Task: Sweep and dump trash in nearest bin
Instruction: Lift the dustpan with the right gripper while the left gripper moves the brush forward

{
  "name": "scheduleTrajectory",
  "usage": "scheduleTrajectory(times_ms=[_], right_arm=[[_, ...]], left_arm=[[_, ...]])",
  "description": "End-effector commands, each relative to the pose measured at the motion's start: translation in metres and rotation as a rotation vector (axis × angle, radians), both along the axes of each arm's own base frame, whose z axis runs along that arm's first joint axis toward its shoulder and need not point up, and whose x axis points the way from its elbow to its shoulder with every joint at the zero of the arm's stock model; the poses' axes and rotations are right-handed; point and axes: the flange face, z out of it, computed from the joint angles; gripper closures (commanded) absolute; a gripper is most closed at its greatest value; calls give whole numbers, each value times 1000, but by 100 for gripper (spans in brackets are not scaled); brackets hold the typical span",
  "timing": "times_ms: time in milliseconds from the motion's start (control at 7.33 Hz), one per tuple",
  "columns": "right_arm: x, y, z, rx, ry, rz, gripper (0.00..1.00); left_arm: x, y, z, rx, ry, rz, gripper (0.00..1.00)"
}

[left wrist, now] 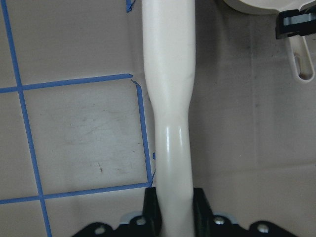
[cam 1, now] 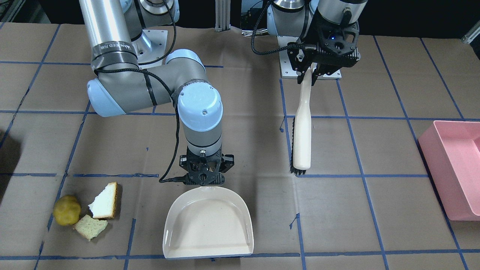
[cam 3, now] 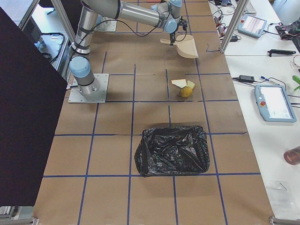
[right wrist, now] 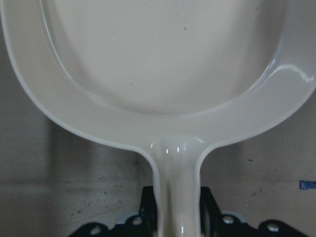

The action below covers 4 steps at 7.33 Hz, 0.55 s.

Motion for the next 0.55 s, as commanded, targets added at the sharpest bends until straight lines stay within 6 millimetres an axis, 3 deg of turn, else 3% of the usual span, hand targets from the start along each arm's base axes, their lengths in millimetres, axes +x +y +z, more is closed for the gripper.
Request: scheduleTrajectory(times_ms=[0, 409], right_arm=[[-31, -4, 53, -8, 3, -44, 98], [-138, -9, 99, 48, 21, -46, 98]], left_arm=[[-9, 2, -2, 4, 2, -14, 100], [-10, -1, -7, 15, 2, -8, 100]])
